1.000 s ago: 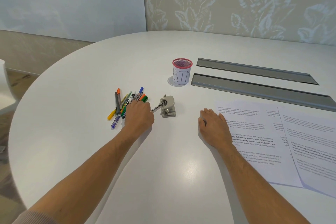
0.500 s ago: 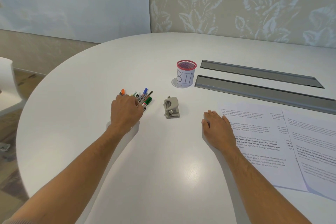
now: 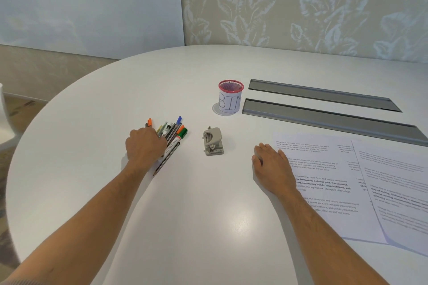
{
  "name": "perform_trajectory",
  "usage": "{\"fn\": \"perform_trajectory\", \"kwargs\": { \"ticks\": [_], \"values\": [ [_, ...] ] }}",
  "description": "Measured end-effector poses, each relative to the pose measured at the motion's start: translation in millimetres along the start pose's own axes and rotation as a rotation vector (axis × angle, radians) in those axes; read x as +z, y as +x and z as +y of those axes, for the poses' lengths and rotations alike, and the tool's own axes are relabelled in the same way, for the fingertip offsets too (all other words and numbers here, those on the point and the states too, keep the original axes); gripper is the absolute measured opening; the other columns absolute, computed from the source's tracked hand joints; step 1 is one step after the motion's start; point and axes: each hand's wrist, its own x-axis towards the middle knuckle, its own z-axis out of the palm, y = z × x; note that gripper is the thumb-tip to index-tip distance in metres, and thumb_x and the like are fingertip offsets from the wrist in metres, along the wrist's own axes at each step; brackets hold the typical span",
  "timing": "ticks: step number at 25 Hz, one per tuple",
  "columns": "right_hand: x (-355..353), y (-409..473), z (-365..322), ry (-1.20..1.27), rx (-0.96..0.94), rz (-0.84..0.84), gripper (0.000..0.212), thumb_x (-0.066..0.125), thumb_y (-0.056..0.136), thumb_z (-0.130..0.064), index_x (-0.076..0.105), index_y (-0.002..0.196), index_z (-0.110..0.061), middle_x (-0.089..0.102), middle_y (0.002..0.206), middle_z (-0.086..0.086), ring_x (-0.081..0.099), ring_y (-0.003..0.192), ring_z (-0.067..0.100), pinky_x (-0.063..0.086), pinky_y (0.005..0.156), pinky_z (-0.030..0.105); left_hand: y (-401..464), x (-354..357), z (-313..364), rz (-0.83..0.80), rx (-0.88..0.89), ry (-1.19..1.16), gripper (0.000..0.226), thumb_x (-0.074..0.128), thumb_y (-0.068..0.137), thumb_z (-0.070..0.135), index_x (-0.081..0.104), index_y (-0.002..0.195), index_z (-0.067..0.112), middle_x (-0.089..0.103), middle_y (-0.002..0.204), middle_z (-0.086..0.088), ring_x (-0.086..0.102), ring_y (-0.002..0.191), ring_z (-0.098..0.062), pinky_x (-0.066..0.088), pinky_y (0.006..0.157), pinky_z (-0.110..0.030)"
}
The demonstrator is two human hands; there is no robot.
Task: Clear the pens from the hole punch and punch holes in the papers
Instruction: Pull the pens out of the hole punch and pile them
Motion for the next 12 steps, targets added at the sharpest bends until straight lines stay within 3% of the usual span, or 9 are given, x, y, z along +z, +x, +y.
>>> {"fn": "perform_trajectory", "kwargs": {
  "ticks": [4, 6, 9, 12],
  "values": [
    [2.6, 0.9, 2.2, -0.014, 0.012, 0.001, 0.042, 0.026, 0.098, -0.032, 0.055, 0.122, -0.015, 0.050, 0.145, 0.002, 0.035, 0.141, 0.016, 0.019, 0.120, 0.045, 0.4, -2.2, 5.9, 0.049, 0.017, 0.016, 0.029, 0.051, 0.086, 0.030, 0.065, 0.080, 0.005, 0.063, 0.088, -0.013, 0.044, 0.084, -0.029, 0.041, 0.073, -0.038],
    [3.0, 0.6, 1.4, -0.015, 0.009, 0.006, 0.042, 0.024, 0.096, -0.032, 0.055, 0.116, -0.013, 0.055, 0.139, 0.003, 0.039, 0.137, 0.017, 0.022, 0.118, 0.046, -1.2, -5.3, 9.9, 0.090, 0.042, -0.004, 0.028, 0.052, 0.087, 0.031, 0.067, 0.088, 0.007, 0.062, 0.096, -0.013, 0.047, 0.091, -0.032, 0.040, 0.078, -0.040],
    [2.9, -0.6, 1.8, -0.025, 0.002, 0.020, 0.038, 0.029, 0.100, -0.029, 0.056, 0.122, -0.014, 0.049, 0.147, 0.000, 0.032, 0.143, 0.015, 0.018, 0.120, 0.045, -6.1, -8.1, 19.4, 0.135, 0.098, -0.052, 0.029, 0.053, 0.090, 0.033, 0.068, 0.102, 0.011, 0.060, 0.106, -0.012, 0.049, 0.103, -0.034, 0.038, 0.084, -0.041],
    [0.0, -2.2, -1.3, -0.029, -0.027, 0.072, 0.038, 0.034, 0.101, -0.027, 0.057, 0.129, -0.016, 0.050, 0.147, 0.000, 0.035, 0.143, 0.014, 0.021, 0.120, 0.043, -14.0, -5.4, 33.5, 0.196, 0.207, -0.091, 0.027, 0.053, 0.090, 0.031, 0.069, 0.098, 0.010, 0.059, 0.099, -0.011, 0.049, 0.095, -0.032, 0.035, 0.079, -0.039]
  ]
}}
